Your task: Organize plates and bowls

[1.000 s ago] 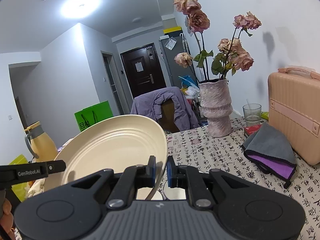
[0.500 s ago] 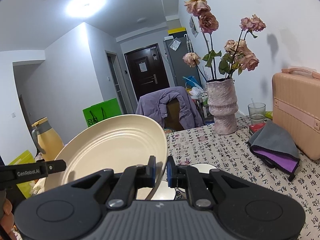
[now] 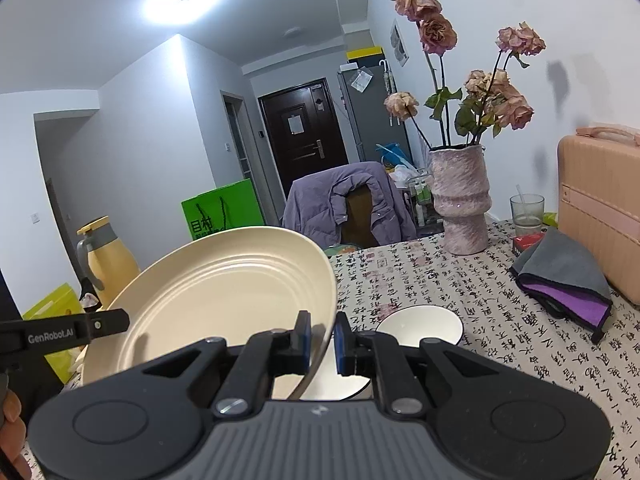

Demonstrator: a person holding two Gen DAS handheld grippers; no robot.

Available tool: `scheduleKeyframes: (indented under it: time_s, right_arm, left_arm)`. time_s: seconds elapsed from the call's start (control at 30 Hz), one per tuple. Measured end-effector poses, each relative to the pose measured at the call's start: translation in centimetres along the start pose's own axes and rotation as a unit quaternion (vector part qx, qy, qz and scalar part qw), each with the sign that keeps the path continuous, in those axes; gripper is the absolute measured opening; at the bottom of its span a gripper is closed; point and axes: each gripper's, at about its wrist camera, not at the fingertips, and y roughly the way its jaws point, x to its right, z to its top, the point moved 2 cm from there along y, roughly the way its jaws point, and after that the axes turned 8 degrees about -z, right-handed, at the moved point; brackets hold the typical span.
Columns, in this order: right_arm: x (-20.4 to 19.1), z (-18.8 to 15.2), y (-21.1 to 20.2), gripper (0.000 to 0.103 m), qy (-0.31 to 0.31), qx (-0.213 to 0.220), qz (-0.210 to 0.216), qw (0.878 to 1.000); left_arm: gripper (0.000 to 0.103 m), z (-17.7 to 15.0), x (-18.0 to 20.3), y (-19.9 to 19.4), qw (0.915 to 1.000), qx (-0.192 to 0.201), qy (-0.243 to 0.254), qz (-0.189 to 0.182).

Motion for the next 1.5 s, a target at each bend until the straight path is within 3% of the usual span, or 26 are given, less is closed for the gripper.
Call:
scheduleKeyframes:
  time_s: [1.5]
  right_arm:
    - [-1.1,-2.4,-1.2,0.012,-0.007,-0.016,0.017,1.000]
  left_arm:
    - [0.017,-2.6,-1.9,-2.5,0.9997,0.008,-0.023,-0.005]
